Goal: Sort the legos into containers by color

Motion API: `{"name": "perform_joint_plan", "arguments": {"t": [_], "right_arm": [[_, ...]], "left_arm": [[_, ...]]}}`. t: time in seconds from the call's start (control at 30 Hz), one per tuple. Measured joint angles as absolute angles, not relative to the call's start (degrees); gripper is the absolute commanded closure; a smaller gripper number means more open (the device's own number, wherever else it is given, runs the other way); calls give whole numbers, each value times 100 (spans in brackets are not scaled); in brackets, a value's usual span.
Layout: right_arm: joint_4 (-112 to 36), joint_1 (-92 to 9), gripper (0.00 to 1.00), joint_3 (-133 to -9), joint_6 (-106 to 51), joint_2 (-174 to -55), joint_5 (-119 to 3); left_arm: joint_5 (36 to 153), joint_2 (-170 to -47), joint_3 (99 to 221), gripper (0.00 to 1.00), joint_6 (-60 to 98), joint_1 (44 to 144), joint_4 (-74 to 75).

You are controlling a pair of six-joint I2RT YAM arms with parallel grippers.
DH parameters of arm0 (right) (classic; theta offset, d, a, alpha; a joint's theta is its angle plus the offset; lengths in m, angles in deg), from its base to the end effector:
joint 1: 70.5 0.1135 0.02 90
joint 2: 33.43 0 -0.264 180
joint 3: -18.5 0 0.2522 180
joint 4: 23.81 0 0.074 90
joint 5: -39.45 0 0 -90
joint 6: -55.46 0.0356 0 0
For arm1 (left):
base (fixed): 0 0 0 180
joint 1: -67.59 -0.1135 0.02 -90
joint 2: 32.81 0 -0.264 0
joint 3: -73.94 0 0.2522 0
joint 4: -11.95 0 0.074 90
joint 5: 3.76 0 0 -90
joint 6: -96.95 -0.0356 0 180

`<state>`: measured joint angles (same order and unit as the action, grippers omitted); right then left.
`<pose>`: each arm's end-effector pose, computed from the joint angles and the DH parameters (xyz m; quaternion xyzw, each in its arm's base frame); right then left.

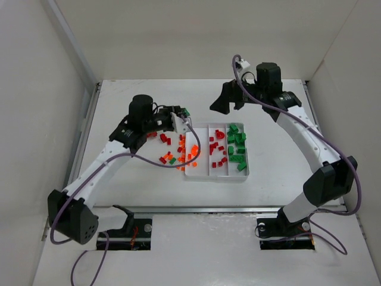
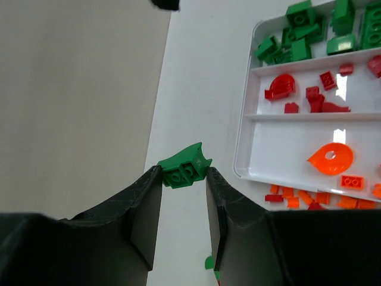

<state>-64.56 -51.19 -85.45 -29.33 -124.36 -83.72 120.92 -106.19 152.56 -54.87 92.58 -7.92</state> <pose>0.3351 0.1380 0.3860 -0.2472 0.7960 0.3440 0.4324 0.2593 -0.1432 0.3634 0.6515 0.4236 -0.0394 0.6282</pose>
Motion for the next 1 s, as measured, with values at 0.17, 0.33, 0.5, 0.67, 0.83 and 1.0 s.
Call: {"name": "perform_joint_plan", "arguments": {"t": [0.17, 0.33, 0.5, 0.67, 0.83, 1.0], "right_arm": [[-5909, -4769, 0, -8552, -2610, -12320, -9716], [-5540, -4407, 0, -8447, -2262, -12229, -10376], [-5413, -4072, 6, -8224, -1980, -12034, -10444], [-5267, -3976, 27, -7986, -1606, -11818, -10295], [-5203, -3961, 25, -7983, -1353, -11820, -10212], [-5173, -3854, 23, -7983, -1246, -11859, -10195]], "left_arm": [[12168, -9736, 14519, 100, -5305, 9551, -278], [12151, -9155, 14259, 100, -5120, 9789, -42], [12105, -8761, 14040, 100, -5019, 9997, 54], [12042, -8663, 13955, 100, -4919, 10124, 78], [11991, -8619, 13938, 100, -4818, 10187, 97], [11961, -8584, 13929, 100, -4794, 10224, 115]]}}
